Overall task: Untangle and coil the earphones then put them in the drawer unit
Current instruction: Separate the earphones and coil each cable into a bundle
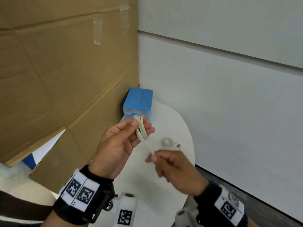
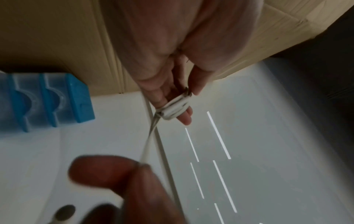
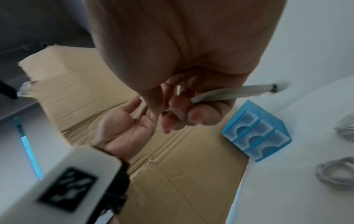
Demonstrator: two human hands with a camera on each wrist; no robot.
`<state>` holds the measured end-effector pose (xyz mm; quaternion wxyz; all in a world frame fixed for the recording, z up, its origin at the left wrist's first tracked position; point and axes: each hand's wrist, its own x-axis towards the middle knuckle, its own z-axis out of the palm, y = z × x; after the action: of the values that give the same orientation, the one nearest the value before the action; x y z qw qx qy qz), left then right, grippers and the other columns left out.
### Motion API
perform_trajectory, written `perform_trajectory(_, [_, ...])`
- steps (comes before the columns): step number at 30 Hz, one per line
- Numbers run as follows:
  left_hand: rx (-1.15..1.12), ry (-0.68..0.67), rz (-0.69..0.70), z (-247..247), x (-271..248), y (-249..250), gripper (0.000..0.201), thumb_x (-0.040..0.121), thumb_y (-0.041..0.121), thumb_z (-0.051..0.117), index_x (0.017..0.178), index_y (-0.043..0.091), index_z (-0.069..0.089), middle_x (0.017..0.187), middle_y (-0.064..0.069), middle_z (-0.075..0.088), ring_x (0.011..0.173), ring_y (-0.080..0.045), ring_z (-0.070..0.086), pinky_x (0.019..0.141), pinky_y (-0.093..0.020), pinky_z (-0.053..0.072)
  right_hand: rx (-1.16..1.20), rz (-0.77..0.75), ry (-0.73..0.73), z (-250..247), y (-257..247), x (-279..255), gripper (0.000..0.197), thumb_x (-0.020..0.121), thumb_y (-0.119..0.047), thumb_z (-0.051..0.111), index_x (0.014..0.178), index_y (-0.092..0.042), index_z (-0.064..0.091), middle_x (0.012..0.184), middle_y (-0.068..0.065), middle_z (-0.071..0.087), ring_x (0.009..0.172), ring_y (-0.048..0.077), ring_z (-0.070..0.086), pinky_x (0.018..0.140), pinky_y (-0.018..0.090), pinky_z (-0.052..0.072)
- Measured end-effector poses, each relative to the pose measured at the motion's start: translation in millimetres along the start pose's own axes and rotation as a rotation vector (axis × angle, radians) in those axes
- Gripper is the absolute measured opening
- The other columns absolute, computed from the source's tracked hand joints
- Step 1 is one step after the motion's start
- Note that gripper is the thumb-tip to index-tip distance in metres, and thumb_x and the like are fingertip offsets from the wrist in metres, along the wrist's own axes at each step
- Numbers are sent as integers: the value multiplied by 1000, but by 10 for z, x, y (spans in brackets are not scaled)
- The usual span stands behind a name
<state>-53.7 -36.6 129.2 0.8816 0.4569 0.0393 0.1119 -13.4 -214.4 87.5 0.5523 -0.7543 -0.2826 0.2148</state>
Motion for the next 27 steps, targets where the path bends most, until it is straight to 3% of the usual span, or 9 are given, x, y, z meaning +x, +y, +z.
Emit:
perform_trajectory(3, [147,73,56,-78,41,-88,30,84,23,54,103,3,67,93,-11,76,93,-26,73,80,-25,57,-100,-10,-130,103,-73,-196,21,101,-29,51,99,-21,70,54,-5,53,47,2,47,54,15,39])
perform_trajectory(5, [347,86,133,-121,41,-168,25,91,23,54,101,6,68,93,-11,76,93,-26,73,83,-30,55,-126,-49,-153,94,-228,-281,21,100,-31,50,98,-19,67,53,4,50,48,17,46,53,25,40])
perform_trajectory(7, [550,8,197,-156,16,-261,26,98,25,51,96,9,71,90,-11,75,92,-27,71,87,-40,53,-132,-71,-143,32,-421,-314,24,100,-32,51,92,-12,62,57,16,46,51,30,41,49,34,36])
perform_trajectory(10, [650,-132,205,-140,-49,-348,46,97,39,40,87,9,72,80,-9,73,83,-24,69,84,-43,54,-126,-121,-101,-134,-658,-264,24,100,-26,54,84,-8,60,57,7,45,52,24,36,48,33,34])
perform_trajectory(13, [555,-218,107,-54,-92,-303,60,96,48,33,78,7,72,67,-10,68,63,-24,64,70,-29,50,-133,-167,18,-345,-726,-111,22,98,-20,58,82,-9,68,66,5,66,57,21,50,55,32,44])
perform_trajectory(16, [499,-254,-23,-11,-90,-205,64,97,46,29,75,4,72,61,-13,64,55,-22,59,65,-27,49,-59,-95,159,-460,-501,71,14,90,-12,67,79,-6,71,55,-11,59,51,2,47,50,13,40])
perform_trajectory(18, [374,-231,-82,2,-87,-161,59,97,41,35,73,2,73,59,-15,62,56,-25,58,64,-28,51,30,-34,187,-418,-257,139,12,89,-13,68,79,-8,74,54,-9,58,50,5,45,49,18,38])
perform_trajectory(23, [-44,-37,-143,-66,4,-169,46,89,35,44,87,0,75,87,-17,73,77,-26,72,76,-34,59,56,117,70,17,123,-14,21,98,-15,57,90,-24,74,58,0,61,50,11,46,53,20,41])
perform_trajectory(27, [85,65,-57,-121,54,-323,40,91,32,45,103,1,68,97,-17,74,95,-31,72,83,-31,57,-330,-45,85,305,92,-156,21,98,-20,47,103,-33,62,74,-7,66,59,4,55,61,20,44])
